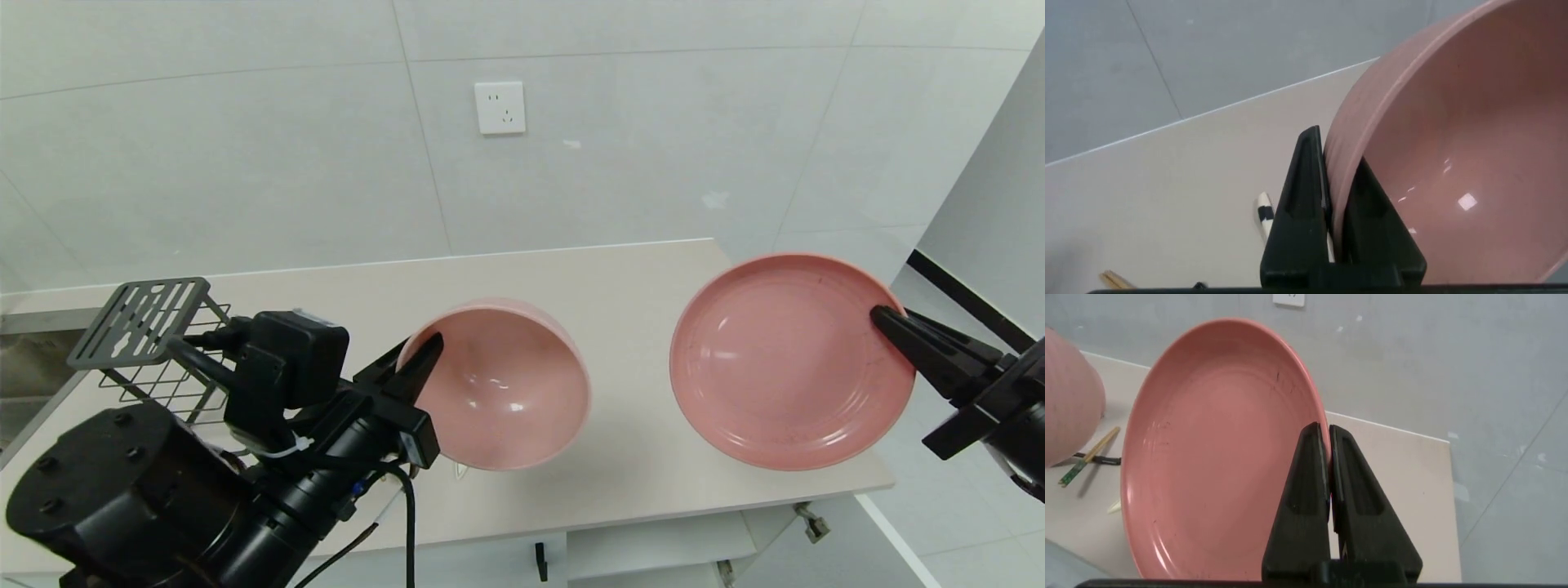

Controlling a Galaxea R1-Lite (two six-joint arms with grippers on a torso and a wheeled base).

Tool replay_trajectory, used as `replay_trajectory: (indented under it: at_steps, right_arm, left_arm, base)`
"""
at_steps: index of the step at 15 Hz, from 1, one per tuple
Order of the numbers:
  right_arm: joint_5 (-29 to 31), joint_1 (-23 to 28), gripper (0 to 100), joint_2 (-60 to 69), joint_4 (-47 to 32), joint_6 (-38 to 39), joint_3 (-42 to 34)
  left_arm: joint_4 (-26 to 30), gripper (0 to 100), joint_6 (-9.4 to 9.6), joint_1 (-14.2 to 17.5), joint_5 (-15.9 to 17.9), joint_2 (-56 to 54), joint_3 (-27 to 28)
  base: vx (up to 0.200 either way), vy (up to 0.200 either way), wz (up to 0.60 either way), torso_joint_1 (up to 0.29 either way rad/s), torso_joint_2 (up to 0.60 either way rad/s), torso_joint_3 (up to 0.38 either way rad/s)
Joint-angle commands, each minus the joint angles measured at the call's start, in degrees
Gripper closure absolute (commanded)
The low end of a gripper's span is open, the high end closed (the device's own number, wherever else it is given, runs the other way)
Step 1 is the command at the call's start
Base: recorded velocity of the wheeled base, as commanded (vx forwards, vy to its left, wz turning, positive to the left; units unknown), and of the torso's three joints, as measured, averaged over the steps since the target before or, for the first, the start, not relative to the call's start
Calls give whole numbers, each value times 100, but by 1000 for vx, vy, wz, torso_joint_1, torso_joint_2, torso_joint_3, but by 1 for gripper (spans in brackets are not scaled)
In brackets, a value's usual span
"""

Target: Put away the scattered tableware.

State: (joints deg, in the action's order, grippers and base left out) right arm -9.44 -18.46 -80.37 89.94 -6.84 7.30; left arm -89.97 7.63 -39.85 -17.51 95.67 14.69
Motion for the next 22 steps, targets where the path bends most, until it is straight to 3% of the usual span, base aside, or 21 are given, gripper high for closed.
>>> replay_trajectory:
  at_steps: [1,4,7,11,22]
  right_arm:
    - [3,9,100,83,6,-2,-53]
    - [3,0,100,162,6,-2,-133]
    - [-6,0,100,162,6,-2,-150]
    - [-6,0,100,189,6,7,-150]
    - [-6,0,100,171,6,16,-177]
  left_arm:
    - [-3,100,2,-75,-7,-84,-19]
    - [-3,100,2,-75,2,-233,-19]
    - [-3,100,-7,-75,10,-374,-10]
    - [-3,100,2,-75,10,-347,-72]
    - [-3,100,-7,-75,10,-330,-151]
  base:
    - [-200,0,0,2,2,2]
    - [-200,0,0,9,7,-4]
    - [0,0,0,0,0,0]
    - [0,0,-600,0,-3,4]
    - [0,0,0,0,0,0]
